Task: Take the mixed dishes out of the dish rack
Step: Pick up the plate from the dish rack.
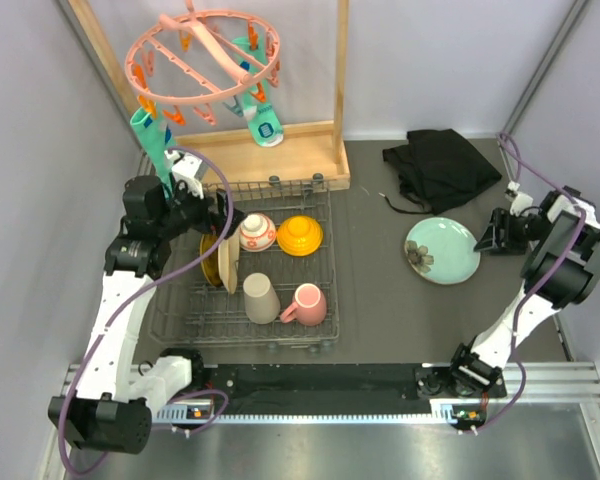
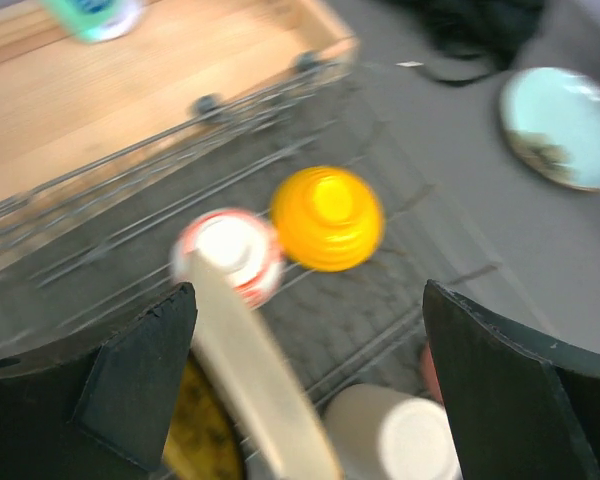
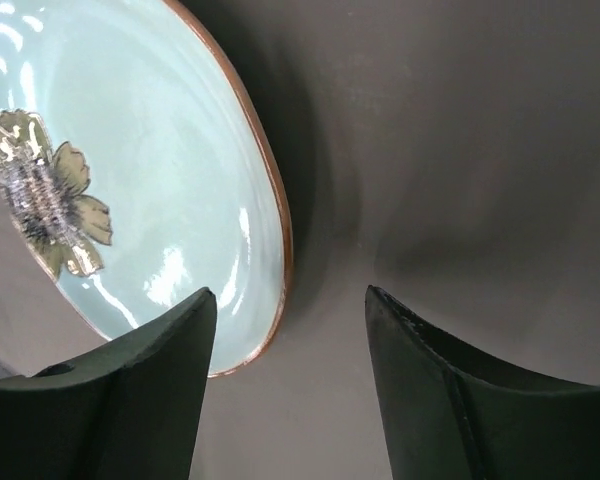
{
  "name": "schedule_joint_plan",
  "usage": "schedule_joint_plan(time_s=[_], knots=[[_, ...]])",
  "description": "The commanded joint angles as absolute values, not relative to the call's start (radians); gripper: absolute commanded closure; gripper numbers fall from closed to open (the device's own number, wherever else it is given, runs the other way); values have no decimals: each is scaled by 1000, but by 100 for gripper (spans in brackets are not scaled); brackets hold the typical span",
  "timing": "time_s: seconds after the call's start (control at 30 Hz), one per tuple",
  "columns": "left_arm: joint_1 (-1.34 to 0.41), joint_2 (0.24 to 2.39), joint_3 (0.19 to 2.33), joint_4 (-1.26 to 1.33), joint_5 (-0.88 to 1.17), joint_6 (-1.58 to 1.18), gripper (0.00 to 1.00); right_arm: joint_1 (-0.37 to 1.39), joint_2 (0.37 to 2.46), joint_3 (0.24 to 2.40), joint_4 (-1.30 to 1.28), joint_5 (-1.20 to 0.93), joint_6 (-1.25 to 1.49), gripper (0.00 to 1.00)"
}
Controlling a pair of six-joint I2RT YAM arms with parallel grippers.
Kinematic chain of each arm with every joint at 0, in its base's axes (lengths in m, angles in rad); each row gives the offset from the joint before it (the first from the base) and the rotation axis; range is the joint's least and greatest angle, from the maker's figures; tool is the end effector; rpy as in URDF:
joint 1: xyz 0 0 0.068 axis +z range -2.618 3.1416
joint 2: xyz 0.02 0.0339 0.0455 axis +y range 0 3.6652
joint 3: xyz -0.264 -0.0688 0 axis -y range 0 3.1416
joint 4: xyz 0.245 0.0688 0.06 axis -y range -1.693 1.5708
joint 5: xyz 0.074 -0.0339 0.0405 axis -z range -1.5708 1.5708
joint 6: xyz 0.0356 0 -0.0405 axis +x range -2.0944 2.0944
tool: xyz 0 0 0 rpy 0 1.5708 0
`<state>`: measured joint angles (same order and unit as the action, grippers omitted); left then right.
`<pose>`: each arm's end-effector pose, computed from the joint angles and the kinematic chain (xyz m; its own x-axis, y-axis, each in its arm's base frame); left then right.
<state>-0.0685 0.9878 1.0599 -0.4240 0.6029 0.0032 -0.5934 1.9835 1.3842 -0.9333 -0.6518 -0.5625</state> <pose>0.2098 -0.0346 0.3758 -0.3420 0.0261 -0.9393 0.5885 0.7853 -0.1924 0.3155 -0.1867 0.1645 -0.9276 0.1143 -0.3556 -0.0820 0.8665 0.4924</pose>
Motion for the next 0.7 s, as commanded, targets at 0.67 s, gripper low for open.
schedule_joint_plan(time_s=[0.67], knots=[[-69, 1020, 1026, -589, -63, 106, 11, -469, 1359, 1401, -891, -563, -486, 20]])
